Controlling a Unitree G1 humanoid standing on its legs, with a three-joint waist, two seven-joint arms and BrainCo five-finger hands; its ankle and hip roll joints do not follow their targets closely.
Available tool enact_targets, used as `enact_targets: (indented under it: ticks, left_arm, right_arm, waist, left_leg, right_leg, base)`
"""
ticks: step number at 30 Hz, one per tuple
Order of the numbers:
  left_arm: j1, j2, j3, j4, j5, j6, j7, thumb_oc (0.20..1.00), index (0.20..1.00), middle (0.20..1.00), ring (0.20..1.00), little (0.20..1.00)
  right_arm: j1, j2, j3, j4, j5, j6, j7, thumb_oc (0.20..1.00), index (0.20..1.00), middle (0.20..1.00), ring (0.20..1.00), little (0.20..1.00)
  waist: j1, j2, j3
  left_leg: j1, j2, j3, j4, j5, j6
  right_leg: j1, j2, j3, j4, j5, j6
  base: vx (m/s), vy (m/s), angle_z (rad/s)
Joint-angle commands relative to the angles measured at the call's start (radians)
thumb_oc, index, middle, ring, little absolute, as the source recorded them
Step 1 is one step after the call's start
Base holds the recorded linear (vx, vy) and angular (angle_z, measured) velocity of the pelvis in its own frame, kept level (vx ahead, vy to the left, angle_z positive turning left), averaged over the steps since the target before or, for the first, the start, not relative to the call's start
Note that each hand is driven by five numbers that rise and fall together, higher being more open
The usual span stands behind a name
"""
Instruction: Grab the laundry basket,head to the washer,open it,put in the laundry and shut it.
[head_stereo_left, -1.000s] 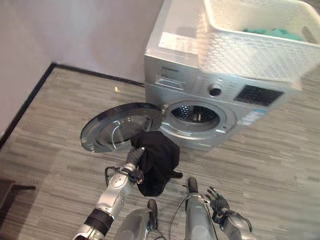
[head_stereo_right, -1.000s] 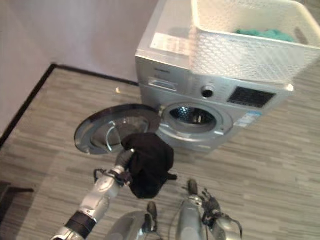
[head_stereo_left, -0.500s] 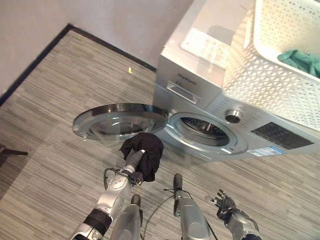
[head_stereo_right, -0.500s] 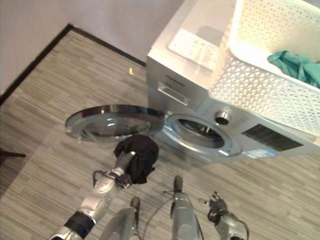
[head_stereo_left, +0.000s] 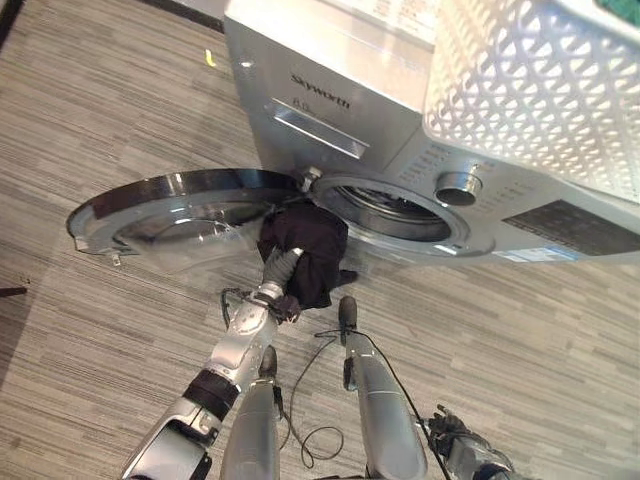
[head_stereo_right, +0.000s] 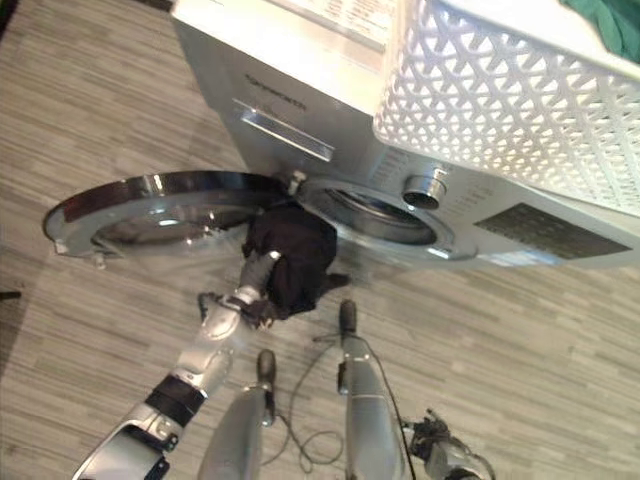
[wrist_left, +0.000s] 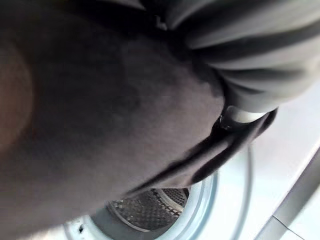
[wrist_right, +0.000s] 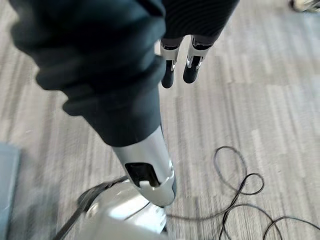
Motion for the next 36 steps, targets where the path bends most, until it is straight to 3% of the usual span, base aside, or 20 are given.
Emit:
enact_targets:
  ticks: [1,7,15,24,28,31,34,35,36]
  left_arm:
    - [-0.052,-0.031,-0.001,-0.075,-0.001,-0.103,0.047,0.200,0.200,0.200,0.200,0.200]
    - [-0.284,-0.040,0.022,0.034,0.014,-0.145,0.184,0.200,0.200,0.200,0.200,0.200]
    - [-0.476,-0.044,0.068,0.102,0.011,-0.171,0.290,0.200,0.200,0.200,0.200,0.200]
    - [-0.728,0.037,0.105,0.232,0.003,-0.195,0.403,0.200,0.200,0.200,0.200,0.200]
    - [-1.054,0.058,0.085,0.432,-0.148,-0.243,0.471,0.200,0.200,0.200,0.200,0.200]
    - [-1.220,0.104,0.066,0.496,-0.251,-0.272,0.458,0.200,0.200,0.200,0.200,0.200]
    - [-1.374,0.114,0.061,0.419,-0.432,-0.367,0.420,0.200,0.200,0.200,0.200,0.200]
    - [-1.399,0.100,0.076,0.311,-0.517,-0.436,0.391,0.200,0.200,0.200,0.200,0.200]
    - [-1.395,0.099,0.077,0.306,-0.520,-0.438,0.389,0.200,0.200,0.200,0.200,0.200]
  right_arm:
    - [0.041,-0.013,0.043,-0.032,0.044,-0.048,-0.039,1.000,1.000,1.000,1.000,1.000]
    - [0.015,-0.013,0.132,-0.373,0.083,-0.149,-0.098,1.000,1.000,1.000,1.000,1.000]
    - [-0.008,-0.021,0.179,-0.633,0.077,-0.209,-0.131,1.000,1.000,1.000,1.000,1.000]
    - [0.014,-0.028,0.211,-0.814,0.105,-0.249,-0.124,1.000,1.000,1.000,1.000,1.000]
    - [-0.011,-0.065,0.246,-0.820,0.122,-0.262,-0.141,1.000,1.000,1.000,1.000,1.000]
    - [-0.034,-0.095,0.242,-0.830,0.109,-0.256,-0.154,1.000,1.000,1.000,1.000,1.000]
    - [-0.019,-0.153,0.207,-0.852,0.091,-0.226,-0.158,1.000,1.000,1.000,1.000,1.000]
    - [0.021,-0.181,0.184,-0.876,0.054,-0.198,-0.172,1.000,1.000,1.000,1.000,1.000]
    - [0.025,-0.183,0.181,-0.881,0.052,-0.194,-0.174,1.000,1.000,1.000,1.000,1.000]
  waist:
    - [-0.011,0.037,-0.050]
    - [-0.070,0.023,-0.104]
    - [-0.105,0.004,-0.146]
    - [-0.148,0.004,-0.170]
    - [-0.208,-0.014,-0.197]
    - [-0.222,-0.014,-0.200]
    - [-0.220,0.007,-0.200]
    - [-0.208,0.021,-0.194]
    - [-0.206,0.022,-0.195]
  left_leg:
    - [-0.010,0.196,-0.015,0.109,-0.119,-0.041]
    - [-0.238,0.235,-0.092,0.218,-0.138,-0.039]
    - [-0.377,0.277,-0.150,0.299,-0.174,-0.024]
    - [-0.468,0.322,-0.198,0.374,-0.204,-0.021]
    - [-0.454,0.372,-0.199,0.365,-0.208,-0.031]
    - [-0.445,0.399,-0.187,0.356,-0.212,-0.036]
    - [-0.439,0.421,-0.173,0.337,-0.200,-0.048]
    - [-0.428,0.424,-0.164,0.308,-0.187,-0.055]
    - [-0.425,0.425,-0.163,0.304,-0.185,-0.055]
  right_leg:
    - [-0.106,-0.022,0.064,0.021,-0.040,0.085]
    - [-0.335,0.032,0.073,0.122,-0.063,0.073]
    - [-0.498,0.089,0.067,0.245,-0.103,0.069]
    - [-0.602,0.127,0.059,0.331,-0.137,0.062]
    - [-0.620,0.169,0.054,0.341,-0.138,0.063]
    - [-0.624,0.183,0.058,0.335,-0.136,0.070]
    - [-0.637,0.187,0.053,0.333,-0.136,0.079]
    - [-0.643,0.184,0.047,0.328,-0.134,0.083]
    - [-0.642,0.184,0.048,0.327,-0.134,0.083]
  base:
    - [-0.07,-0.122,-0.29]
    - [-0.04,-0.133,-0.16]
    - [0.00,-0.086,-0.16]
    - [0.04,-0.052,-0.09]
    - [0.05,-0.073,-0.10]
    - [0.05,-0.026,-0.29]
    - [0.06,-0.040,-0.26]
    - [0.02,-0.014,-0.12]
    - [0.02,-0.027,-0.08]
